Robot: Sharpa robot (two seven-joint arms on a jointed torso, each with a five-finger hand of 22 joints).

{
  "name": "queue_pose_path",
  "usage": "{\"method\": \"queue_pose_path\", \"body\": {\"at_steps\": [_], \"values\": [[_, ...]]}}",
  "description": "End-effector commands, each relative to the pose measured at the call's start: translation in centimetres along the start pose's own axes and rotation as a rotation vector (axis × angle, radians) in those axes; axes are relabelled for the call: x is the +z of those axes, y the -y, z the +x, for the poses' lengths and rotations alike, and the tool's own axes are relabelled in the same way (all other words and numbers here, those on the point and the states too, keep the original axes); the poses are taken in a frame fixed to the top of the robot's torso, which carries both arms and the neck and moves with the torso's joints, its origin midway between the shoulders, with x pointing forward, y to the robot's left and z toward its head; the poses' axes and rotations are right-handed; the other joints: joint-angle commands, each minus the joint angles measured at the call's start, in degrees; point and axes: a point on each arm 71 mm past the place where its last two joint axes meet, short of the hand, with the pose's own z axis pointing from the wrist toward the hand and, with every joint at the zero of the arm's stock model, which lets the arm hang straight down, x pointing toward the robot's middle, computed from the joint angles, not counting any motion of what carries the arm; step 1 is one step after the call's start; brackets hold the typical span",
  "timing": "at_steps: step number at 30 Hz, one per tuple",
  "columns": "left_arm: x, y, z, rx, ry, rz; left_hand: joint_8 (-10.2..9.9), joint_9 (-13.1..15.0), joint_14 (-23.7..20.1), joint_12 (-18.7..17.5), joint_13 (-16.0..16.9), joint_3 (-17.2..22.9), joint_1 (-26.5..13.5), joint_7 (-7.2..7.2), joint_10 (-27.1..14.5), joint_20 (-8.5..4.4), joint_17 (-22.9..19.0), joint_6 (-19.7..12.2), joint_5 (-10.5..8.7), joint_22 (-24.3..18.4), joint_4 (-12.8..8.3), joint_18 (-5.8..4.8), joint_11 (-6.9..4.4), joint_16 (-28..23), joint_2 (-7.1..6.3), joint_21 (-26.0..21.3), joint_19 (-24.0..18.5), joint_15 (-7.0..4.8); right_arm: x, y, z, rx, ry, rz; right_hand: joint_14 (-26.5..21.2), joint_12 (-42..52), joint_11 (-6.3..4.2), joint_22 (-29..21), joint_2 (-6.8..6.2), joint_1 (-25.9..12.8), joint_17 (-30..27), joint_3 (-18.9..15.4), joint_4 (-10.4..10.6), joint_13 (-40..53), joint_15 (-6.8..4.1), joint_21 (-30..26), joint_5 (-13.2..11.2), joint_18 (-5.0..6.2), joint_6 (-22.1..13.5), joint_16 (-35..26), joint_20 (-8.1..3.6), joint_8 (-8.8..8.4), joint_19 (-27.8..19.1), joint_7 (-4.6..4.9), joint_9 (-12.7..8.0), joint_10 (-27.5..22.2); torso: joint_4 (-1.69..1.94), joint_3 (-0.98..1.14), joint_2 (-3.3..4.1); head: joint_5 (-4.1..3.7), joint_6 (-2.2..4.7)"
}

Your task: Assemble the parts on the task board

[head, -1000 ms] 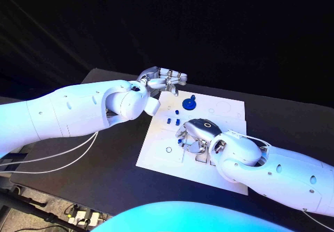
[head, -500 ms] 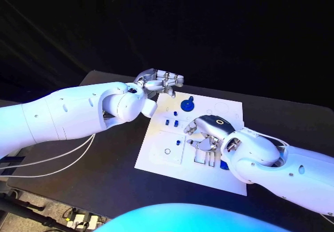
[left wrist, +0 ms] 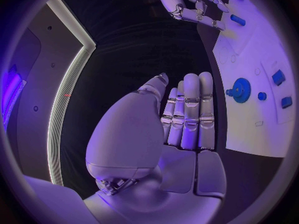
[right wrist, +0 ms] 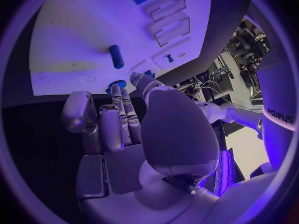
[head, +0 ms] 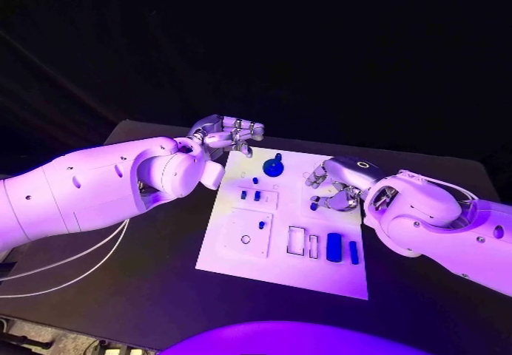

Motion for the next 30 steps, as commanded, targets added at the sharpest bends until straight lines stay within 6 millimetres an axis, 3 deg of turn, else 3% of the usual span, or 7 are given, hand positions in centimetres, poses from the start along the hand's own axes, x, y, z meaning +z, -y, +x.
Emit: {"method": "queue_pose_path", "body": {"at_steps": [1, 8, 13, 17, 30], "values": [[0.0, 0.1, 0.2, 0.0, -0.022, 0.003, 0.4, 0.0, -0.4, 0.3, 0.1, -0.3, 0.3, 0.02, -0.3, 0.13, 0.0, -0.4, 0.12, -0.1, 0.1, 1.18, -0.05, -0.3, 0.33, -0.4, -0.1, -0.16, 0.1, 0.3, 0.5, -0.014, -0.061, 0.001, 1.4, 0.2, 0.06, 2.2, -0.04, 0.4, 0.0, -0.4, -0.1, 0.0, 0.3, 0.2, -0.3, 0.31, -0.3, 0.3, 0.11, 0.15, -0.2, 0.14, -0.1, -0.5, 0.02, 0.1, 0.03, -0.41, 0.15], [0.0, 0.1, 0.3, 0.0, -0.024, 0.003, 0.4, 0.0, -0.4, 0.3, 0.1, -0.3, 0.4, 0.0, -0.3, 0.12, -0.1, -0.4, 0.12, -0.1, 0.1, 1.19, -0.06, -0.3, 0.38, -0.4, -0.1, -0.17, 0.2, 0.7, 0.9, -0.028, -0.087, 0.01, 1.4, 0.3, 0.04, 2.2, -0.02, 0.5, 0.0, -0.4, -0.1, 0.0, 0.31, 0.1, -0.3, 0.33, -0.3, 0.3, 0.11, 0.17, -0.2, 0.1, -0.1, -0.5, 0.09, -0.03, 0.07, -0.77, 0.14], [0.0, 0.1, 0.2, 0.001, -0.022, 0.003, 0.4, 0.0, -0.4, 0.3, 0.1, -0.3, 0.4, 0.0, -0.3, 0.12, -0.1, -0.4, 0.12, -0.1, 0.1, 1.19, -0.06, -0.3, 0.38, -0.4, -0.1, -0.17, 0.3, 1.0, 1.4, -0.034, -0.112, 0.019, 1.5, 0.5, -0.04, 2.3, 0.24, 0.5, 0.0, -0.6, -0.1, 0.1, 0.26, 0.2, -0.3, 0.3, -0.1, 0.4, 0.11, 0.3, -0.1, -0.04, 0.0, -0.4, 0.05, 0.02, 0.1, -0.82, 0.06], [0.0, 0.1, 0.2, 0.003, -0.022, 0.003, 0.5, 0.0, -0.4, 0.4, 0.1, -0.3, 0.7, -0.02, -0.3, 0.11, -0.1, -0.4, 0.12, -0.1, -0.1, 1.2, -0.09, -0.2, 0.41, -0.4, -0.1, -0.19, 0.3, 1.0, 1.9, -0.044, -0.126, 0.018, 1.5, 1.1, -0.14, 2.4, 0.6, 0.7, 0.2, -0.8, -0.1, 0.2, 0.17, 0.4, -0.2, 0.26, 0.4, 0.5, 0.05, 0.5, 0.0, -0.04, 0.0, 0.1, 0.02, 0.0, 0.09, -1.38, 0.3], [-0.1, 0.1, 0.2, 0.006, -0.02, 0.002, 0.5, 0.0, -0.4, 0.4, 0.1, -0.3, 0.7, -0.02, -0.3, 0.11, -0.1, -0.4, 0.12, -0.1, -0.1, 1.2, -0.09, -0.2, 0.41, -0.4, -0.1, -0.19, 0.6, 0.6, 2.3, -0.046, -0.132, 0.005, 1.9, 2.8, -0.68, 3.7, 2.16, 1.1, 0.9, 0.0, 0.1, 0.3, -0.29, 2.7, 0.2, -0.18, 2.6, 1.0, -0.3, 1.3, 1.4, -0.21, 0.4, 2.9, 0.01, 0.02, 0.05, -1.17, 0.16]]}}
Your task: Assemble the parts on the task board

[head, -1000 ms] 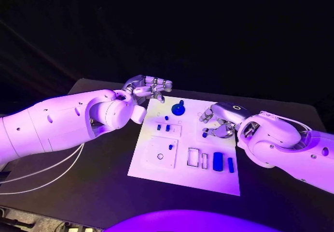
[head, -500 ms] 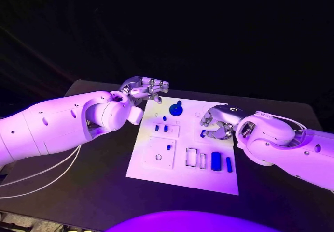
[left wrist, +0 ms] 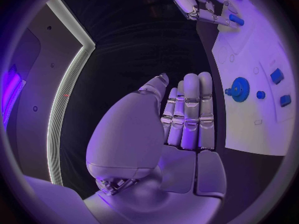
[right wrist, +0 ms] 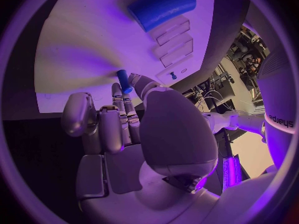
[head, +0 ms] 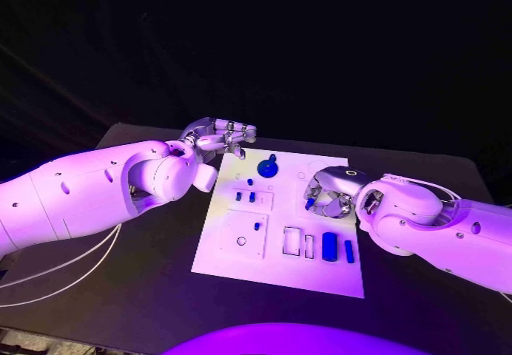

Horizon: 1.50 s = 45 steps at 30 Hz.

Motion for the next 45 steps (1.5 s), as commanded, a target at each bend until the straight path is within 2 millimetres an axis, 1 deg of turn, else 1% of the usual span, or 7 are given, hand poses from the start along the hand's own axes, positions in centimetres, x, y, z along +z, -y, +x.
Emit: {"method": "queue_pose_path", "body": {"at_steps": [1, 7, 15, 28, 36, 41, 45], "values": [[0.0, 0.1, 0.3, 0.003, -0.019, 0.006, 0.3, 0.0, -0.4, 0.2, 0.1, -0.3, 0.4, -0.02, -0.3, 0.11, -0.1, -0.4, 0.12, -0.1, -0.1, 0.6, -0.09, -0.2, 0.19, -0.4, -0.1, -0.19, 0.1, -0.2, 0.2, -0.018, -0.013, -0.018, 1.9, 0.6, -0.19, 4.0, 0.87, 0.2, 0.0, 0.6, 0.3, 0.1, -0.38, 1.0, 0.2, -0.3, 1.1, 0.3, -0.14, 0.51, 0.8, -0.07, 0.2, 1.1, -0.02, 0.02, -0.04, 0.11, -0.06], [0.0, 0.1, 0.3, 0.003, -0.019, 0.005, 0.3, 0.0, -0.4, 0.3, 0.1, -0.3, 0.5, -0.02, -0.3, 0.11, -0.1, -0.4, 0.11, -0.1, -0.1, 0.61, -0.09, -0.2, 0.24, -0.4, 0.0, -0.21, 0.1, -0.3, 0.2, -0.013, -0.002, -0.018, 2.2, 1.5, -1.14, 5.7, 2.37, 0.8, 0.1, 2.2, 0.2, 0.3, -1.15, 4.5, -0.2, -0.96, 3.5, 0.5, -0.77, 1.4, 2.6, -0.79, 0.6, 4.5, -0.01, 0.01, -0.03, 0.16, -0.16], [0.0, 0.1, 0.2, 0.003, -0.018, 0.005, 0.3, 0.0, -0.4, 0.3, 0.1, -0.3, 0.5, -0.02, -0.3, 0.11, -0.1, -0.4, 0.11, -0.1, -0.1, 0.61, -0.09, -0.2, 0.24, -0.4, 0.0, -0.21, 0.1, 0.0, 0.0, -0.035, 0.039, 0.006, 2.4, 2.0, -2.38, 6.7, 4.48, 2.3, 0.6, 4.3, -1.0, 0.8, -2.17, 6.1, -3.5, -1.27, 6.1, 0.9, -1.73, 2.79, 3.3, -1.97, 1.6, 7.7, 0.01, 0.02, -0.02, 0.15, -0.3], [0.1, 0.1, 0.1, 0.004, -0.015, 0.003, 0.4, 0.0, -0.4, 0.3, 0.1, -0.3, 0.7, -0.02, -0.3, 0.1, -0.1, -0.4, 0.12, -0.1, -0.1, 0.61, -0.11, -0.2, 0.34, -0.4, 0.0, -0.22, -1.0, -0.9, -0.9, -0.014, 0.103, -0.018, 2.5, 1.0, -2.13, 7.4, 3.74, 3.2, 0.7, 5.7, -2.9, 0.6, -2.08, 7.0, -2.2, -1.48, 5.9, 1.1, -1.89, 2.7, 3.7, -1.51, 2.0, 7.7, -0.14, -0.02, -0.22, 0.18, -0.17], [0.1, 0.0, 0.1, 0.005, -0.011, 0.003, 0.4, 0.0, -0.4, 0.4, 0.1, -0.2, 0.9, -0.03, -0.4, 0.08, -0.1, -0.4, 0.14, -0.1, -0.2, 0.62, -0.12, -0.1, 0.53, -0.4, 0.0, -0.23, -2.5, -3.5, -2.4, 0.035, 0.148, -0.09, 2.5, 0.8, -2.06, 7.5, 3.49, 3.0, 0.7, 5.9, -3.2, 0.6, -2.04, 7.1, -1.8, -1.5, 5.9, 1.1, -1.88, 2.7, 3.7, -1.43, 2.1, 7.8, -0.03, -0.05, -0.22, 0.39, 0.17], [0.2, 0.0, 0.1, 0.005, -0.012, 0.003, 0.5, 0.0, -0.4, 0.4, 0.1, -0.2, 1.0, -0.03, -0.4, 0.07, -0.1, -0.4, 0.15, -0.1, -0.3, 0.62, -0.13, -0.1, 0.6, -0.5, 0.1, -0.24, -2.7, -6.1, -2.7, 0.053, 0.162, -0.165, 2.5, 0.7, -2.04, 7.5, 3.45, 2.9, 0.6, 6.0, -3.2, 0.6, -2.02, 7.0, -1.7, -1.48, 5.9, 1.1, -1.86, 2.7, 3.6, -1.41, 2.1, 7.9, -0.08, -0.05, -0.11, 1.29, 0.24], [0.3, 0.0, 0.2, 0.004, -0.014, 0.004, 0.5, 0.0, -0.4, 0.4, 0.1, -0.2, 1.0, -0.03, -0.4, 0.07, -0.1, -0.4, 0.15, -0.1, -0.3, 0.62, -0.13, -0.1, 0.61, -0.5, 0.1, -0.24, -2.5, -8.1, -2.7, 0.064, 0.165, -0.219, 2.5, 0.7, -2.04, 7.5, 3.45, 2.9, 0.6, 6.0, -3.2, 0.6, -2.02, 7.0, -1.7, -1.48, 5.9, 1.1, -1.86, 2.7, 3.6, -1.41, 2.1, 7.9, 0.13, -0.05, -0.15, 2.06, 0.23]]}}
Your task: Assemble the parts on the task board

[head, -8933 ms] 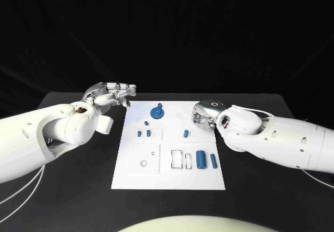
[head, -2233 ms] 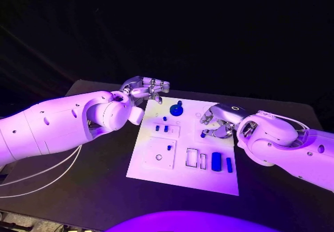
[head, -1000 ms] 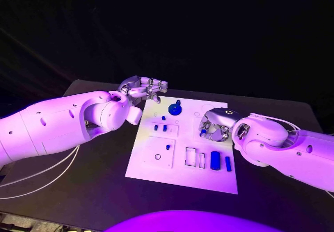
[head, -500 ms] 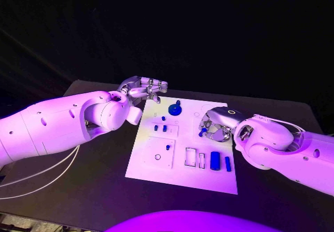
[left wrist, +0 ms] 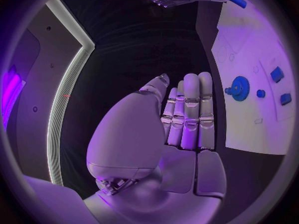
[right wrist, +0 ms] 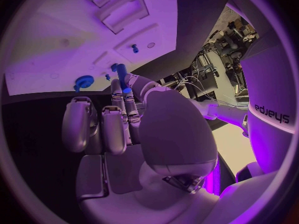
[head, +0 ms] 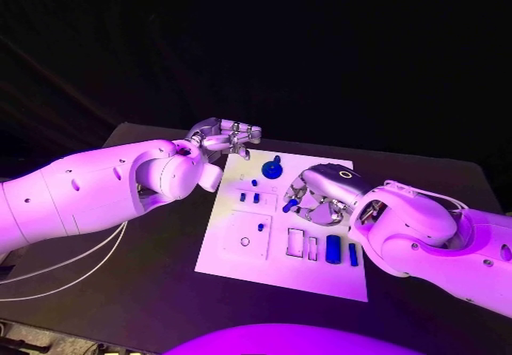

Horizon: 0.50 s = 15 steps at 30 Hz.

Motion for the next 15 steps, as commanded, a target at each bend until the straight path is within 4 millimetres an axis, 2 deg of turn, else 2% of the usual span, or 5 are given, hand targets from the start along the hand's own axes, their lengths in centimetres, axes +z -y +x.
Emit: {"method": "queue_pose_path", "body": {"at_steps": [1, 4, 7, 8, 15], "values": [[0.1, 0.1, 0.3, 0.0, -0.02, 0.008, 0.2, 0.0, -0.2, 0.3, 0.1, -0.2, 0.6, -0.03, -0.4, 0.07, -0.1, -0.4, 0.15, -0.1, -0.3, 0.72, -0.13, -0.1, 0.19, -0.2, 0.1, -0.06, 0.4, -1.3, 0.1, 0.017, 0.02, -0.044, 2.3, -0.2, -1.09, 7.4, 0.42, 0.8, -0.1, 0.1, -0.3, 0.0, -0.25, 0.0, 0.4, -0.55, 0.0, 0.2, 0.07, 0.29, 0.4, 0.39, 0.1, 1.4, 0.14, 0.02, 0.0, 1.31, -0.1], [0.1, 0.1, 0.3, 0.0, -0.02, 0.008, 0.2, 0.0, -0.2, 0.3, 0.1, -0.2, 0.6, -0.03, -0.4, 0.07, -0.1, -0.4, 0.15, -0.1, -0.3, 0.72, -0.13, -0.1, 0.19, -0.2, 0.1, -0.06, 1.0, -2.5, 0.7, 0.032, 0.016, -0.079, 2.3, -0.3, -1.09, 7.4, 0.42, 0.8, -0.1, 0.1, -0.3, 0.0, -0.25, 0.0, 0.4, -0.54, 0.0, 0.2, 0.07, 0.28, 0.4, 0.39, 0.1, 1.4, -0.01, 0.04, 0.03, 1.92, -0.09], [0.2, 0.1, 0.4, -0.001, -0.021, 0.008, 0.2, 0.0, -0.2, 0.3, 0.1, -0.2, 0.6, -0.03, -0.4, 0.07, -0.1, -0.4, 0.15, -0.1, -0.3, 0.72, -0.13, -0.1, 0.19, -0.2, 0.1, -0.06, 1.6, -3.5, 1.6, 0.048, 0.004, -0.109, 2.3, -0.3, -1.09, 7.4, 0.44, 0.8, -0.1, 0.2, -0.3, 0.0, -0.24, -0.2, 0.5, -0.51, 0.0, 0.2, 0.08, 0.27, 0.4, 0.4, 0.1, 1.4, 0.02, 0.01, 0.06, 2.17, -0.1], [0.2, 0.1, 0.4, -0.001, -0.022, 0.008, 0.2, 0.0, -0.2, 0.3, 0.1, -0.2, 0.6, -0.03, -0.4, 0.07, -0.1, -0.4, 0.15, -0.1, -0.3, 0.72, -0.13, -0.1, 0.19, -0.2, 0.1, -0.06, 1.9, -4.1, 2.3, 0.058, -0.008, -0.121, 2.3, -0.3, -1.08, 7.4, 0.44, 0.7, -0.1, 0.2, -0.3, 0.0, -0.24, -0.2, 0.5, -0.5, 0.0, 0.2, 0.08, 0.26, 0.3, 0.4, 0.1, 1.4, 0.01, -0.01, 0.08, 2.48, -0.21], [0.2, 0.1, 0.6, -0.002, -0.027, 0.007, 0.2, 0.0, -0.2, 0.3, 0.1, -0.2, 0.6, -0.03, -0.4, 0.07, -0.1, -0.4, 0.15, -0.1, -0.3, 0.72, -0.13, -0.1, 0.19, -0.2, 0.1, -0.06, 2.9, -5.3, 4.8, 0.084, -0.046, -0.149, 2.3, -0.5, -1.03, 7.2, 0.46, 0.4, -0.3, 0.3, -0.2, 0.0, -0.2, -0.6, 0.6, -0.42, -0.1, 0.1, 0.11, 0.21, 0.2, 0.44, 0.1, 1.4, 0.07, 0.04, 0.11, 3.33, -0.59]]}}
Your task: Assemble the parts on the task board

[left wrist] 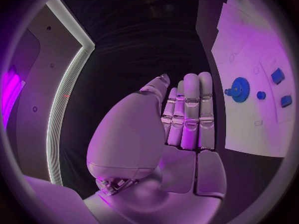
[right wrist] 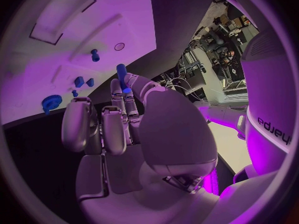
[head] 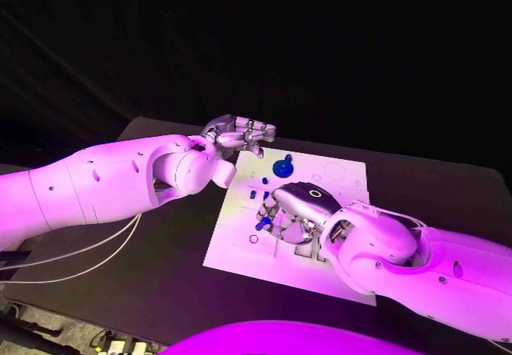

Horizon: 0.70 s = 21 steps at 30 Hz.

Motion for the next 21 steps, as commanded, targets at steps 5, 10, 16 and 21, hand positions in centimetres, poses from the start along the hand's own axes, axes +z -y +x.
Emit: {"method": "queue_pose_path", "body": {"at_steps": [5, 10, 16, 21], "values": [[0.1, 0.1, 0.4, -0.001, -0.023, 0.007, 0.2, 0.0, -0.2, 0.3, 0.1, -0.2, 0.4, -0.03, -0.4, 0.07, -0.1, -0.4, 0.15, -0.1, -0.3, 0.73, -0.13, -0.1, -0.03, -0.2, 0.1, -0.06, 0.8, -0.1, 1.5, 0.002, -0.028, -0.022, 2.3, -0.4, -1.12, 7.3, 0.47, 0.4, -0.1, 0.1, -0.1, 0.0, -0.2, -0.3, 0.4, -0.42, -0.1, 0.1, 0.11, 0.05, 0.2, 0.32, 0.1, 1.3, 0.02, -0.06, 0.02, 0.6, -0.48], [0.1, 0.1, 0.4, -0.001, -0.024, 0.007, 0.2, 0.0, -0.2, 0.3, 0.1, -0.2, 0.4, -0.03, -0.4, 0.07, -0.1, -0.4, 0.15, -0.1, -0.3, 0.73, -0.13, -0.1, -0.03, -0.2, 0.1, -0.06, 1.2, 0.2, 2.3, 0.0, -0.051, -0.01, 2.3, -0.4, -1.12, 7.2, 0.47, 0.4, -0.1, 0.1, -0.1, 0.0, -0.19, -0.4, 0.4, -0.41, -0.2, 0.0, 0.11, 0.04, 0.1, 0.32, 0.1, 1.3, -0.01, 0.02, 0.0, 0.97, -0.68], [0.1, 0.1, 0.5, -0.002, -0.025, 0.007, 0.2, 0.0, -0.2, 0.3, 0.1, -0.2, 0.4, -0.03, -0.4, 0.07, -0.1, -0.4, 0.15, -0.1, -0.3, 0.73, -0.13, -0.1, -0.03, -0.2, 0.1, -0.06, 1.5, 0.4, 3.1, -0.018, -0.073, 0.006, 2.3, -0.4, -1.11, 7.2, 0.46, 0.3, -0.2, 0.1, -0.1, 0.0, -0.19, -0.6, 0.4, -0.38, -0.2, 0.0, 0.11, 0.02, 0.1, 0.33, 0.1, 1.2, 0.03, 0.01, 0.0, 1.1, -0.82], [0.1, 0.1, 0.4, -0.002, -0.025, 0.006, 0.2, 0.0, -0.2, 0.3, 0.1, -0.2, 0.4, -0.03, -0.4, 0.07, -0.1, -0.4, 0.15, -0.1, -0.3, 0.73, -0.13, -0.1, -0.03, -0.2, 0.1, -0.06, 1.6, 0.3, 3.5, -0.024, -0.085, 0.007, 2.3, -0.5, -1.1, 7.2, 0.47, 0.3, -0.2, 0.2, -0.1, 0.0, -0.18, -0.6, 0.4, -0.37, -0.2, 0.0, 0.12, 0.0, 0.1, 0.34, 0.1, 1.2, 0.03, 0.01, -0.02, 1.37, -1.02]]}}
